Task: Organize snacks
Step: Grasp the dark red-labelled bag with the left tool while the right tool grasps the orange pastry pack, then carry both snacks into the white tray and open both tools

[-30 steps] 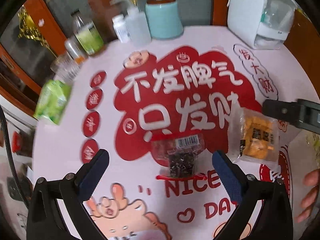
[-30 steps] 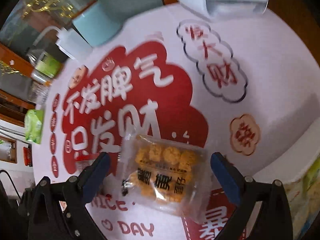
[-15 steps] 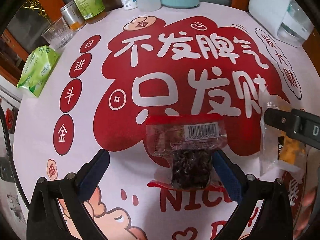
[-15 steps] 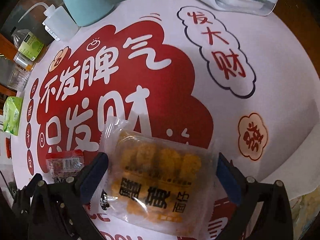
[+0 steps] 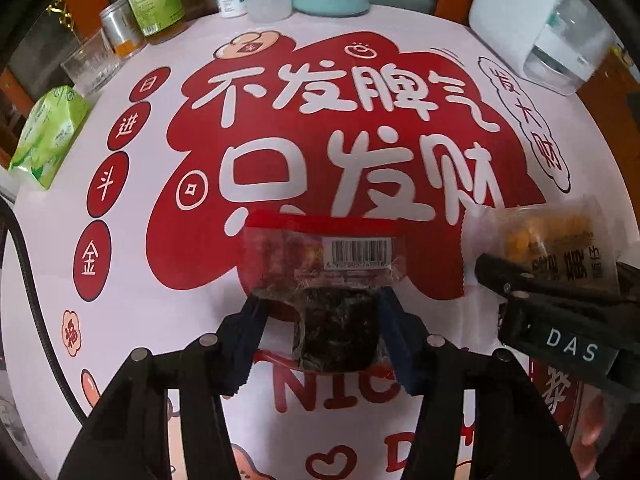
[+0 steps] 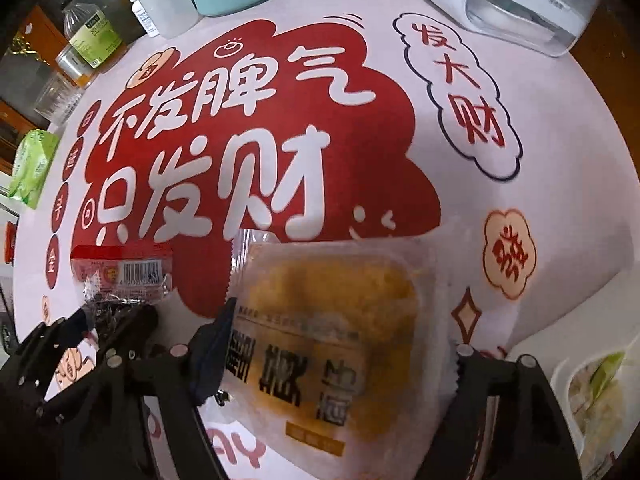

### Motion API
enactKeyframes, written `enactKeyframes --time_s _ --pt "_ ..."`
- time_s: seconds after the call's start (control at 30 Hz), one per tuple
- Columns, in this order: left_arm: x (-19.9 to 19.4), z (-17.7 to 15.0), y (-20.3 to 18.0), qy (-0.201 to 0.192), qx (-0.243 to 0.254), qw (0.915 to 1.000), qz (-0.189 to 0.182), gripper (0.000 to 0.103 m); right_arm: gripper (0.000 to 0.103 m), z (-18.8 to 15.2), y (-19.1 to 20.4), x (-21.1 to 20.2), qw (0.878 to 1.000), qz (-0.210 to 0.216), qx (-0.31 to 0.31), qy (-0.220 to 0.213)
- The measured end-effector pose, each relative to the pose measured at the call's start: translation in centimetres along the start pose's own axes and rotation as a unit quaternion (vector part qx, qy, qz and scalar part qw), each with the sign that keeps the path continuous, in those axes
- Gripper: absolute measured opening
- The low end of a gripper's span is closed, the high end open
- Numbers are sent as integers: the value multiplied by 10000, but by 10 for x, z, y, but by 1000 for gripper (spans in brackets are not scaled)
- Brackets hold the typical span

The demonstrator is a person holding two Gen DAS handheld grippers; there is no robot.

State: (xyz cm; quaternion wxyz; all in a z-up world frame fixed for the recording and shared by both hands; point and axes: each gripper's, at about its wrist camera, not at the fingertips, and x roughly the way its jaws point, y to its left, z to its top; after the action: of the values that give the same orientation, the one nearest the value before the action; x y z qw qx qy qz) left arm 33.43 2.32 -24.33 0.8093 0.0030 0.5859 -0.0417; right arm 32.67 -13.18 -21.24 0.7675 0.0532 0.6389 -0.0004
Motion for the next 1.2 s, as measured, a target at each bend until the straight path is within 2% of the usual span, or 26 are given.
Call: enactKeyframes --time_s 0.1,0.33,0.53,0.7,0.77,0.83,1.0,1.2 --pt "-3 -5 -2 22 -70 9999 -94 45 75 -14 -13 -3 9996 237 111 89" --pt "-31 -31 -2 -17 -153 9996 -247 43 75 -62 -31 -23 9980 605 136 84" --pt "-88 -67 -11 -358 0 9990 -272 43 75 -119 -38 -77 9952 888 -188 -356" --pt "-140 -107 -21 -566 64 9977 -374 43 75 -173 -62 -140 9882 1049 -438 -1027" --pt "-159 -124 -30 -592 162 9970 -464 43 75 -191 -75 -160 9853 1020 -487 -1277" --pt "-172 -135 -41 -580 275 9963 -565 43 75 -210 -89 -176 9840 787 -512 -1511" --pt "-207 -161 -83 -695 669 9924 -762 43 75 -233 -125 -190 9848 553 -227 -1634" --pt "-242 -166 -153 -1019 1268 9804 -1107 43 76 -258 -173 -216 9792 178 168 -2015"
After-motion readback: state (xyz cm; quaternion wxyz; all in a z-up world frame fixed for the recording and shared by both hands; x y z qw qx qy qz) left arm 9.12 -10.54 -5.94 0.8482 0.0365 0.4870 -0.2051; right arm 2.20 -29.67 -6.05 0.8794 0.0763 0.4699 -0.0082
